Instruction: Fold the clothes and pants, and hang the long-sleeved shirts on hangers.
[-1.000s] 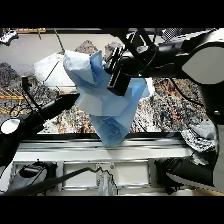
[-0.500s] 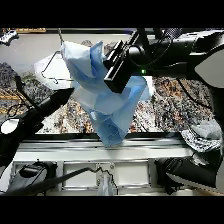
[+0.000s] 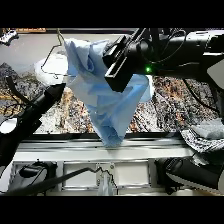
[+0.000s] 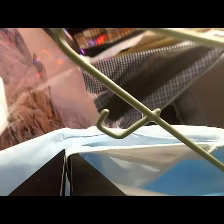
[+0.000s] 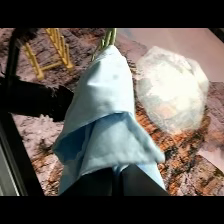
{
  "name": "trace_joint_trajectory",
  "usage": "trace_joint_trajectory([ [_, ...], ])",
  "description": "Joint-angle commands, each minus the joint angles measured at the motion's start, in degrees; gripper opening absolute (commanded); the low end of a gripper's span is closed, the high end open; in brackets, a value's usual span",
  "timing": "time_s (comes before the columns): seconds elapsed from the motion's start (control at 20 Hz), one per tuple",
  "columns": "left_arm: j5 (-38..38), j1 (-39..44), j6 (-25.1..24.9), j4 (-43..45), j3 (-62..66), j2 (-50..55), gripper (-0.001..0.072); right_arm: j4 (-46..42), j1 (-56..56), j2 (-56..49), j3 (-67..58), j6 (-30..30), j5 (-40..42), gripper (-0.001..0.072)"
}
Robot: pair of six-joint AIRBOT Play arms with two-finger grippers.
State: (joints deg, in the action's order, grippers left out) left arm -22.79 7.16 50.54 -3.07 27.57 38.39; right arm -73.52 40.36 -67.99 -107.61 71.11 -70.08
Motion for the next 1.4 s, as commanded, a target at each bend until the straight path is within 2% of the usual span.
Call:
trace_joint_trajectory([
  [0.0, 0.48, -2.99, -0.04, 0.02, 0.0, -0.04, 0.0011, -1.77, -0.02, 0.44, 0.0, -0.02, -0.76, 0.002],
  [0.25, -2.32, -7.45, -0.04, 0.0, 0.0, -0.04, 0.0011, -1.97, 0.0, 0.48, 0.0, -2.16, -4.87, 0.002],
  [0.35, -2.54, -8.39, -0.39, 0.02, 0.0, -0.02, 0.0011, -2.82, 0.0, 0.48, 0.0, -2.84, -5.22, 0.002],
  [0.5, -2.73, -9.44, -3.5, 0.31, 0.0, -0.02, 0.0011, -3.19, 0.0, 0.5, -0.02, -2.82, -5.44, 0.002],
  [0.7, -2.99, -9.53, -3.43, 2.56, 0.0, 0.02, 0.0011, -3.06, 0.0, 1.57, -0.13, -2.82, -5.18, 0.002],
  [0.9, -9.16, -9.38, -3.48, -4.22, 0.07, -0.02, 0.001, -0.83, 0.0, 2.32, -0.17, -1.95, -0.17, 0.0019],
  [1.05, -10.73, -9.42, -3.5, -7.98, 0.2, -0.04, 0.0011, 3.65, 0.0, 1.99, -0.17, -1.05, 2.38, 0.0019],
  [1.35, -10.91, -9.46, -3.5, -8.15, 0.22, -0.04, 0.0011, 7.78, 0.0, 2.03, -0.17, 0.26, 2.4, 0.0019],
])
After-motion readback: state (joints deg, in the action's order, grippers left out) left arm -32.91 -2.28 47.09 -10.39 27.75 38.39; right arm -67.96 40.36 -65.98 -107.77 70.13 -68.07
